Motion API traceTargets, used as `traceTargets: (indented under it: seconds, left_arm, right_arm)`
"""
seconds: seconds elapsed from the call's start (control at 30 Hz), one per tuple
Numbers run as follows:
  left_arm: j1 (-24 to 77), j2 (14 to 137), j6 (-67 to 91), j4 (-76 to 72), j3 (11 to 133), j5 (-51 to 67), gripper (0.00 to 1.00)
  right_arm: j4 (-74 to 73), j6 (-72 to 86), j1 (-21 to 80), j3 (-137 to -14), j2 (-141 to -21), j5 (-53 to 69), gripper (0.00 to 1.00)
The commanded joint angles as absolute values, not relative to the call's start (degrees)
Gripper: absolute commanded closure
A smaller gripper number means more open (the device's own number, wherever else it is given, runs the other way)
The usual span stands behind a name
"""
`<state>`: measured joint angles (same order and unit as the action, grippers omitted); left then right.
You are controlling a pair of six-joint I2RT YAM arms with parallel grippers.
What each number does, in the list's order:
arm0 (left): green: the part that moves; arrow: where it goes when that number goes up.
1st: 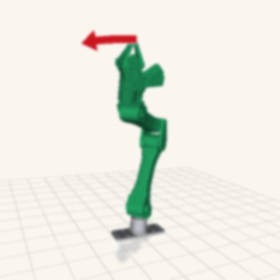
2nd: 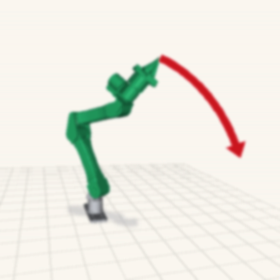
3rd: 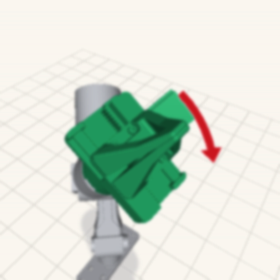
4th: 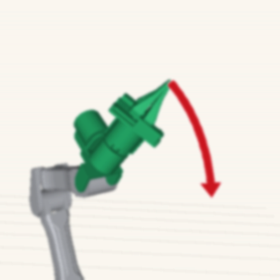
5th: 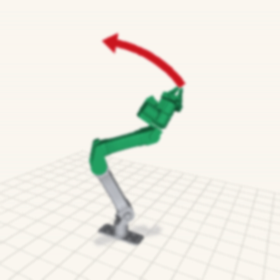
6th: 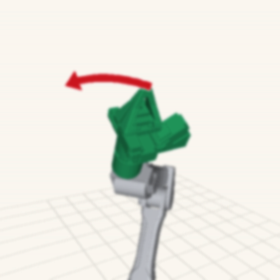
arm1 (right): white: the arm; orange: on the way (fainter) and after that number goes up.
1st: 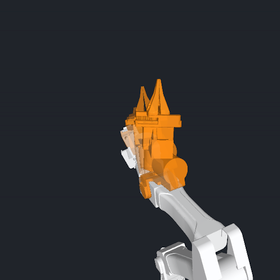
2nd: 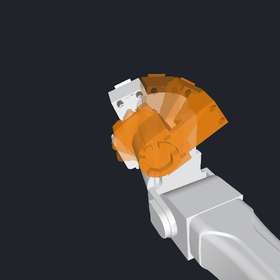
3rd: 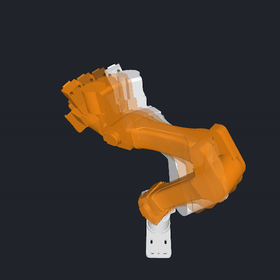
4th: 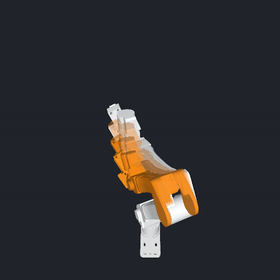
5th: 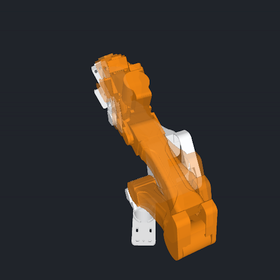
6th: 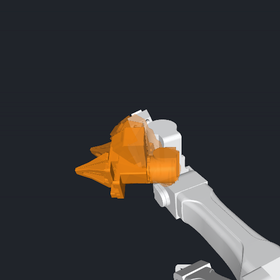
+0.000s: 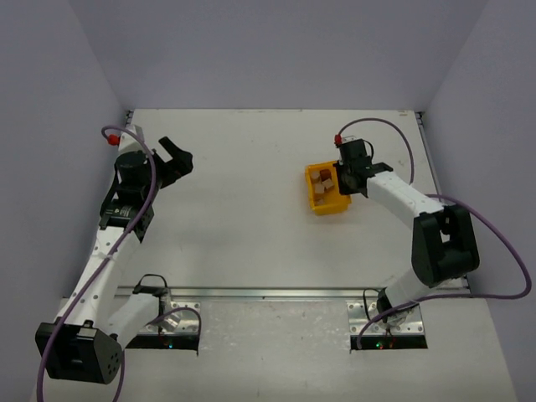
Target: Build the wood block tower
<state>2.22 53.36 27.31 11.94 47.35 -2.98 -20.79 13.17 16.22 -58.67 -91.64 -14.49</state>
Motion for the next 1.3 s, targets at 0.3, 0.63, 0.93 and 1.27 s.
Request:
traceTargets:
  seconds: [0.3,0.63,0.93,1.27]
  left_arm:
    - [1.67,51.92,27.42,11.95,50.01,-7.28,0.00]
    - [1.67,52.38,27.29,12.48,50.27,-8.29,0.00]
    - [1.67,53.17,27.33,12.57,50.45,-8.53,0.00]
    - [1.67,52.54,27.14,13.62,50.89,-9.67,0.00]
  right_arm:
    - [0.33,-39.92,30.25,-62.79,-90.63,-36.37,1.00]
    - [16.33,-59.53,30.41,-65.66,-98.64,-47.53,1.00]
    - [34.61,-79.88,34.20,-61.08,-99.93,-51.51,1.00]
    - [39.74,-88.42,39.37,-61.34,-106.32,-53.52,1.00]
